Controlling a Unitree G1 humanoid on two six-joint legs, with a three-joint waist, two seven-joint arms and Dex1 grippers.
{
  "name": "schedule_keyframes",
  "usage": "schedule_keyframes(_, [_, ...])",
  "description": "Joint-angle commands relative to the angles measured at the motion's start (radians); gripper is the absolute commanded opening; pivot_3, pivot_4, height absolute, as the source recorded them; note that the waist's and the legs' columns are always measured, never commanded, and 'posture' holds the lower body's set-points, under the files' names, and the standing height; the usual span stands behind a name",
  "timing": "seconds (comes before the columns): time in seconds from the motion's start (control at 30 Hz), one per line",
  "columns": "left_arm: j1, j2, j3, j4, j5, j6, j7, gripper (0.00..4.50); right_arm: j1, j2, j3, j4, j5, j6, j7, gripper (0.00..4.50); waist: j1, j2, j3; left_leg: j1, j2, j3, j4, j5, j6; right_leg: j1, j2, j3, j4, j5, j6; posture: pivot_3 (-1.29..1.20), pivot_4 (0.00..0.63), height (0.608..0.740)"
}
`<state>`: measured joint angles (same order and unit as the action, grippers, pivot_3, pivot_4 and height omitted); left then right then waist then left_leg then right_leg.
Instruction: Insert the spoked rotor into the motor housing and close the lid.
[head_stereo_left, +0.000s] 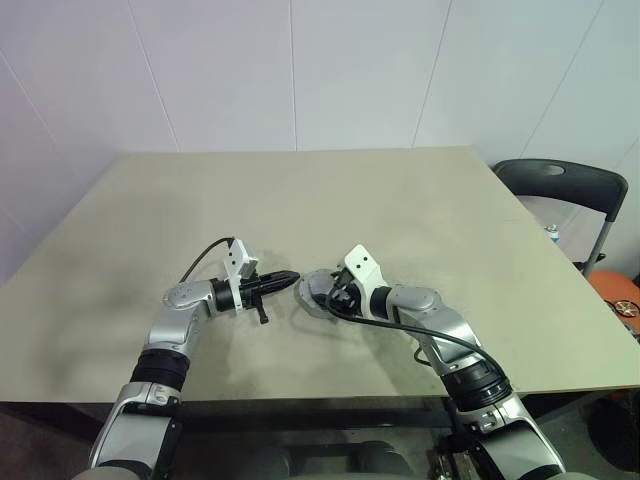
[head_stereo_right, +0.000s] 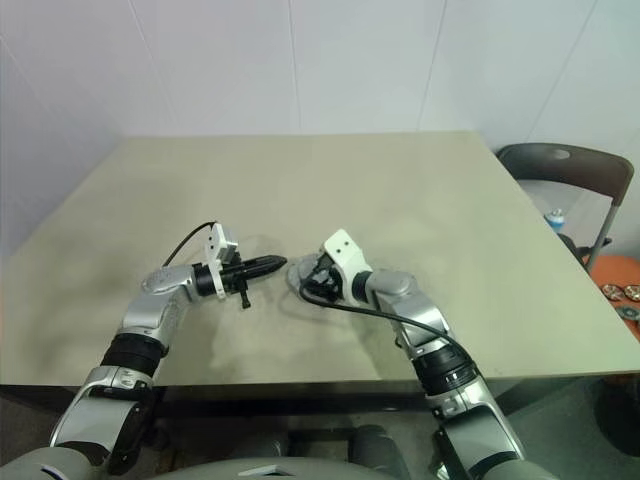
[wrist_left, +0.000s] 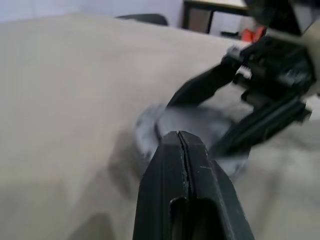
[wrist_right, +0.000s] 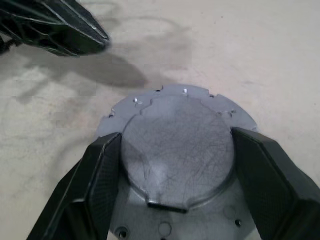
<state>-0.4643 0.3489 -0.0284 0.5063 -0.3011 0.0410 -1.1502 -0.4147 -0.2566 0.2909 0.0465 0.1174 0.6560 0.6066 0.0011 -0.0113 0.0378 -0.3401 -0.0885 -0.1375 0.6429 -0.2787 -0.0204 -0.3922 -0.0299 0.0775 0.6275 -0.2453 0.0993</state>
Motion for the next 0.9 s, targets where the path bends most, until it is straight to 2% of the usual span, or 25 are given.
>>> schedule_keyframes(0.03, [-0.023, -0.007, -0.013, -0.026, 0.002, 0.001, -0.007, 0.00, 0.043, 0.005, 0.076, 0.080, -0.033, 0.080, -0.001, 3.03, -0.005, 0.001, -0.001, 0.000, 0.000, 0.000, -0.001, 0.000, 0.000, 0.000, 0.000, 0.000, 0.000, 0.000, 0.000, 0.00, 0.000, 0.740])
schedule_keyframes(0.47, [-0.044, -0.027, -0.049, 0.004, 0.034, -0.012, -0.008, 0.00, 0.029, -0.014, 0.097, 0.098, -0.065, 0.075, 0.011, 3.03, -0.013, 0.001, -0.001, 0.001, 0.000, 0.000, -0.001, 0.000, 0.000, 0.001, 0.000, 0.000, -0.001, 0.000, 0.001, 0.00, 0.000, 0.740])
schedule_keyframes(0.57, [-0.093, -0.054, -0.094, 0.145, 0.149, -0.101, 0.091, 0.00, 0.030, -0.006, 0.095, 0.095, -0.064, 0.072, 0.004, 3.03, -0.012, 0.001, -0.002, 0.002, 0.000, 0.000, -0.001, 0.000, 0.000, 0.002, 0.000, 0.000, -0.001, 0.000, 0.001, 0.00, 0.000, 0.740])
schedule_keyframes(0.73, [-0.110, -0.045, -0.202, 0.279, 0.283, -0.129, 0.094, 0.00, 0.035, -0.006, 0.086, 0.084, -0.064, 0.074, -0.005, 3.03, -0.011, 0.004, -0.013, 0.002, 0.000, -0.001, -0.001, 0.000, 0.000, 0.003, 0.000, -0.001, -0.003, 0.000, 0.001, 0.00, 0.000, 0.740])
schedule_keyframes(0.9, [-0.119, -0.028, -0.218, 0.321, 0.309, -0.129, 0.093, 0.00, 0.040, -0.005, 0.082, 0.077, -0.062, 0.076, -0.010, 3.03, -0.011, 0.009, -0.024, 0.008, 0.000, -0.004, -0.001, -0.002, 0.001, 0.012, -0.001, -0.003, -0.011, -0.003, -0.001, 0.00, 0.000, 0.740])
